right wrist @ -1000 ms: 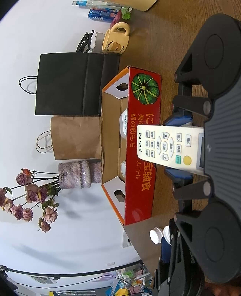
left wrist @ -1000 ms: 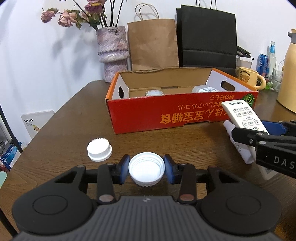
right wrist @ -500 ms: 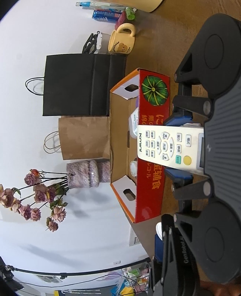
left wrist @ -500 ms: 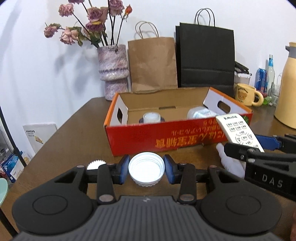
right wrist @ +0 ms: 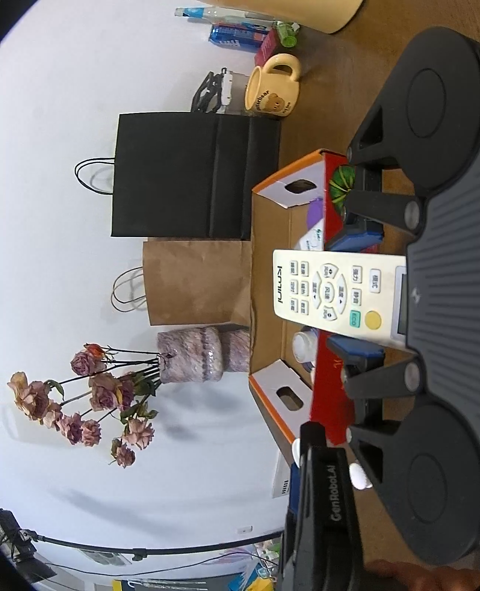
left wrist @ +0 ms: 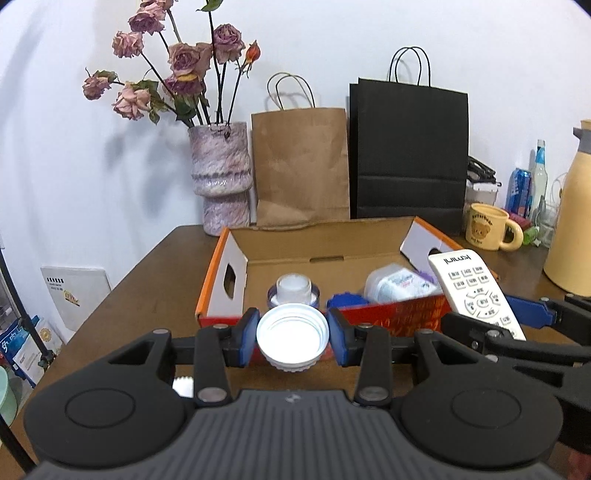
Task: Organize rigid objects
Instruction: 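Carry the bottle cap and remote over the cardboard box, then open both tools to drop the cap and remote into the box, then move both tools back toward the remaining items on the table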
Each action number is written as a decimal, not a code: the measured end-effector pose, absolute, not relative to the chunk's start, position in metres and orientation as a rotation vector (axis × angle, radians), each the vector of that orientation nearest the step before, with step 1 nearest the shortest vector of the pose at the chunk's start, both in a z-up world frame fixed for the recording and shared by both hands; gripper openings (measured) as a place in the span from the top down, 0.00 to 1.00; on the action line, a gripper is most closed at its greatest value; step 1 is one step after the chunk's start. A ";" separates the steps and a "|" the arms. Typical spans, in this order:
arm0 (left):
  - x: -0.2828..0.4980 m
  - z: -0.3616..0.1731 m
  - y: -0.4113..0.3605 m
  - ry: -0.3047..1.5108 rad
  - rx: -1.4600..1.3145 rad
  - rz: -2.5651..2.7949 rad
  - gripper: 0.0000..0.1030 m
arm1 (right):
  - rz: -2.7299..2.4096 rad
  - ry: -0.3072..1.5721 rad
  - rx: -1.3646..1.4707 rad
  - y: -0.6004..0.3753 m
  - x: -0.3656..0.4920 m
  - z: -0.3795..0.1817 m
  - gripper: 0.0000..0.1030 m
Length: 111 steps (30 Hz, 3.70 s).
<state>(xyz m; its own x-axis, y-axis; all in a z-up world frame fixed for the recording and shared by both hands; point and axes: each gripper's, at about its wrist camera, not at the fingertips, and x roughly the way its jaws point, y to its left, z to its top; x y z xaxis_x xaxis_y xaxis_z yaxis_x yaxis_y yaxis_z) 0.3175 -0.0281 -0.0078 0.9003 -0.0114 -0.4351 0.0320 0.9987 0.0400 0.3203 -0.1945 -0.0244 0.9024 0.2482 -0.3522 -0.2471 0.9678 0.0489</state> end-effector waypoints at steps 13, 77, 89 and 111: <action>0.351 0.011 -0.029 0.412 0.010 -0.016 0.60 | 0.239 0.333 0.008 -0.193 0.354 -0.009 0.54; 0.493 -0.019 -0.018 0.469 0.002 0.128 0.00 | 0.163 0.391 -0.016 -0.194 0.507 -0.038 0.00; 0.481 -0.015 -0.019 0.458 0.004 0.115 0.00 | 0.175 0.373 -0.007 -0.195 0.495 -0.033 0.00; 0.414 -0.006 -0.017 0.429 0.005 0.083 0.00 | 0.179 0.365 -0.027 -0.202 0.425 -0.026 0.00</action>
<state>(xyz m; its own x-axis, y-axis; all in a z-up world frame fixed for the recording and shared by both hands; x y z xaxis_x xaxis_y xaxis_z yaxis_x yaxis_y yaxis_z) 0.4142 -0.0175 -0.0062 0.9060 0.0819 -0.4154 -0.0798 0.9966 0.0223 0.4245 -0.2023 -0.0260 0.9185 0.1694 -0.3572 -0.1790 0.9838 0.0064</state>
